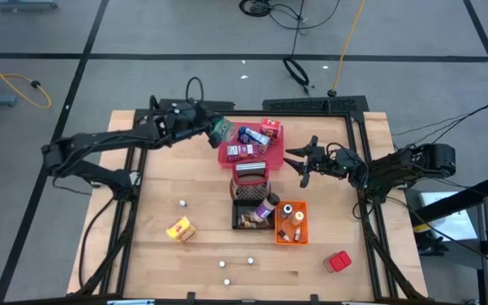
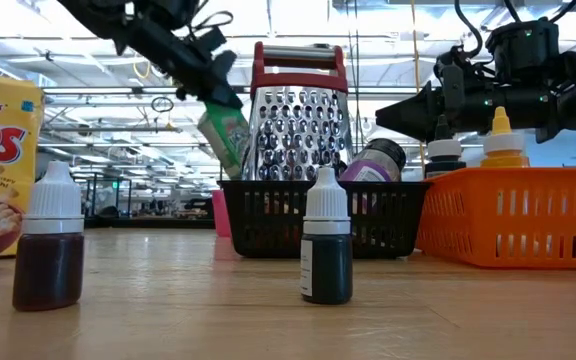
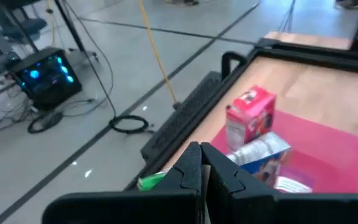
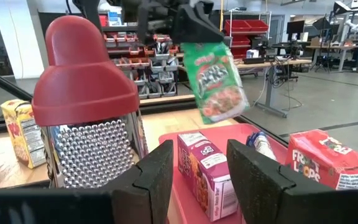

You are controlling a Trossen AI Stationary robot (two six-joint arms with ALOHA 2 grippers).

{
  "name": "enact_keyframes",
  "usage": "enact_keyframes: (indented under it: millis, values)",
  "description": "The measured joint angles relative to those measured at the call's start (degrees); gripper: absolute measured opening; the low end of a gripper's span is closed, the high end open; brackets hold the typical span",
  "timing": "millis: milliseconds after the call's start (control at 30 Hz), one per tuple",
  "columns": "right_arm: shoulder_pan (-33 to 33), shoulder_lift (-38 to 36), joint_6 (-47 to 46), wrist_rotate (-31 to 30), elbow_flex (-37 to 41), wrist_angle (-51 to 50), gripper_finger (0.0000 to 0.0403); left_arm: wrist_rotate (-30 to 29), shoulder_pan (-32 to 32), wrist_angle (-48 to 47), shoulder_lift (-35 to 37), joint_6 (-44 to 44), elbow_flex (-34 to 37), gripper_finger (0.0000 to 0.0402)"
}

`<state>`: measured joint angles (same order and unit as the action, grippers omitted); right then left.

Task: Pick & Place Kitchen Items
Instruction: Put the green cereal box into the red bin

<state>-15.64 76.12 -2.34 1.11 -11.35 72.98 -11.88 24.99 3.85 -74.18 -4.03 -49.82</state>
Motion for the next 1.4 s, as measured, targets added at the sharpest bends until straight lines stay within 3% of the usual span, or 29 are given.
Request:
enact_keyframes:
  millis: [367,667,1400]
  values:
    - [0.0,0.0,0.0,0.0,0.0,-1.9,0.0141,3.4,1.8,7.0,-8.1,0.5,-0.1,0.0]
    - [0.0,0.0,0.0,0.0,0.0,-2.1,0.0141,4.5,1.9,9.8,-9.5,1.3,-0.1,0.0]
    - [0.0,0.0,0.2,0.0,0.0,-3.0,0.0141,4.4,2.0,1.3,-9.5,1.8,-3.2,0.0]
